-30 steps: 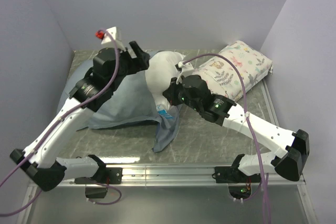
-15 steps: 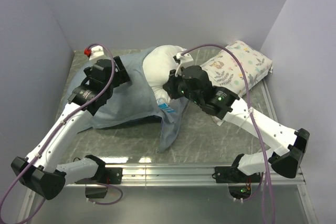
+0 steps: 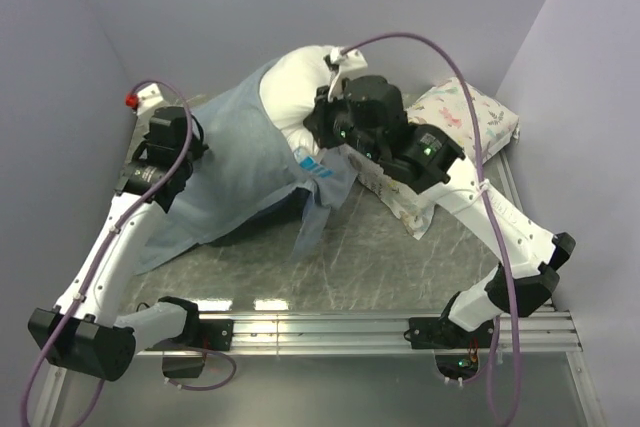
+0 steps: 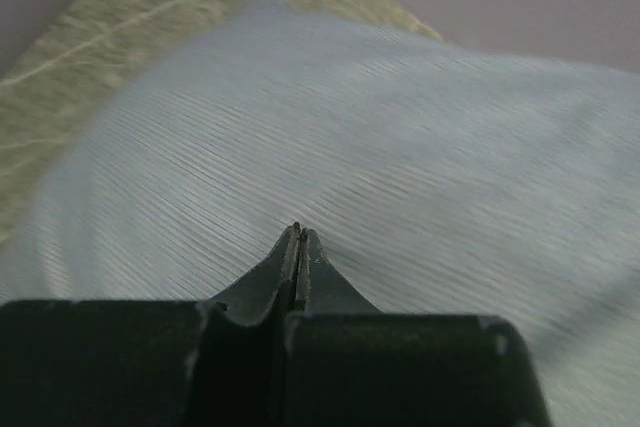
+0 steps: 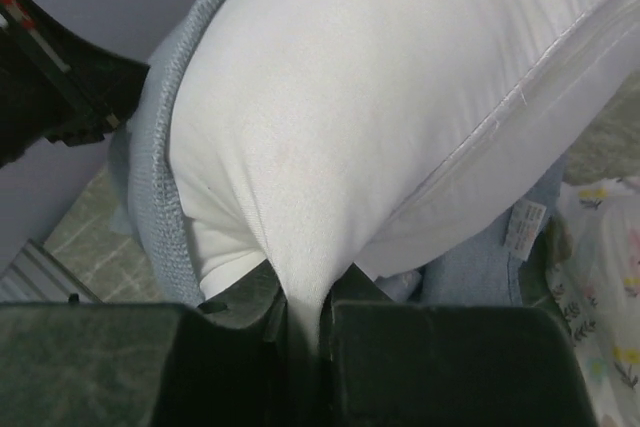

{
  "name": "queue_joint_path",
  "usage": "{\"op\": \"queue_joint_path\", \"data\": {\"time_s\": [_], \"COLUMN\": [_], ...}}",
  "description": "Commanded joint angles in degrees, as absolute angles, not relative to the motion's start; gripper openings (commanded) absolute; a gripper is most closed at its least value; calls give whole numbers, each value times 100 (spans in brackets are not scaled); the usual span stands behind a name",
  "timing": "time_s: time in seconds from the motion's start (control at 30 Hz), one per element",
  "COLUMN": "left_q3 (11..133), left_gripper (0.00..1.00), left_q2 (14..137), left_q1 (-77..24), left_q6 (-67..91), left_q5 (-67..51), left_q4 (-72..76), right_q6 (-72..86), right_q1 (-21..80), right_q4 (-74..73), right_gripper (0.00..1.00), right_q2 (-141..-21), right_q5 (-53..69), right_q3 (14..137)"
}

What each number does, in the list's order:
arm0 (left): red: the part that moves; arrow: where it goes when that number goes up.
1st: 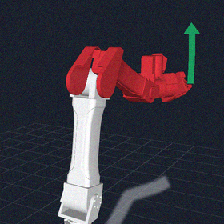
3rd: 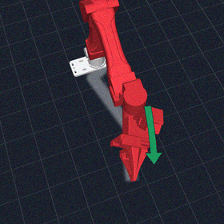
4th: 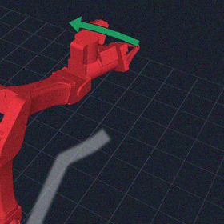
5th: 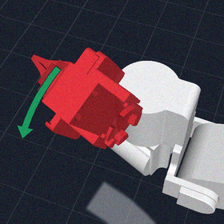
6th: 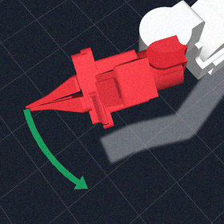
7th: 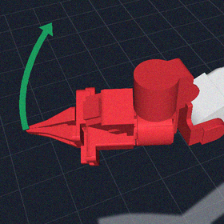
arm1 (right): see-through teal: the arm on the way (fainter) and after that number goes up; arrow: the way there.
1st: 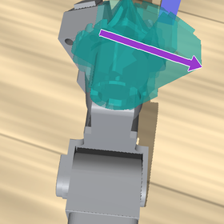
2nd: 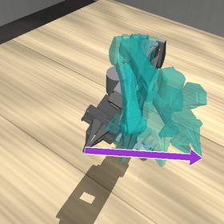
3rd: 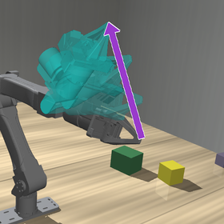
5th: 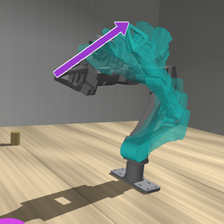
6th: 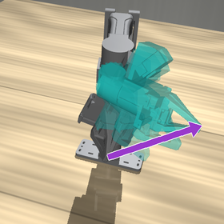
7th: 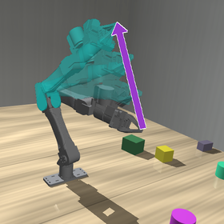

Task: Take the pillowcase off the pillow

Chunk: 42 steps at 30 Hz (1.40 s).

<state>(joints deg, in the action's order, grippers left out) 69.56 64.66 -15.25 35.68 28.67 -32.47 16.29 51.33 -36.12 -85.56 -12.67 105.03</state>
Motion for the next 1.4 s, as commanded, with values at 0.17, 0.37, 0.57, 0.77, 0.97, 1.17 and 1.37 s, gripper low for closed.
{"op": "queue_joint_path", "data": {"time_s": [0.17,0.37,0.57,0.77,0.97,1.17,1.37], "left_q3": [7198,7498,6883,6109,5679,5205,5369], "left_gripper": [0,2,69,82,83,82,87], "left_q2": [7092,7252,6435,5687,5405,5336,5028], "left_q1": [-309,114,-193,-501,-694,-800,-791], "left_q6": [3937,3544,3646,3850,4007,4218,4158], "left_q5": [2567,761,-981,-2117,-2627,-3181,-2700], "left_q4": [-2858,-2228,-1636,-967,-660,-124,-368], "right_q6": [1029,870,914,923,949,976,984], "right_q1": [5027,5019,5019,5027,5027,5027,5019], "right_q4": [-3261,-3129,-2848,-2821,-2830,-2848,-2883], "right_gripper": [0,0,0,0,0,0,0], "right_q2": [-8561,-8341,-8209,-8253,-8288,-8367,-8350], "right_q5": [-2206,-2232,-2171,-2180,-2206,-2188,-2197], "right_q3": [12867,12420,11813,11795,11795,11804,11804]}}
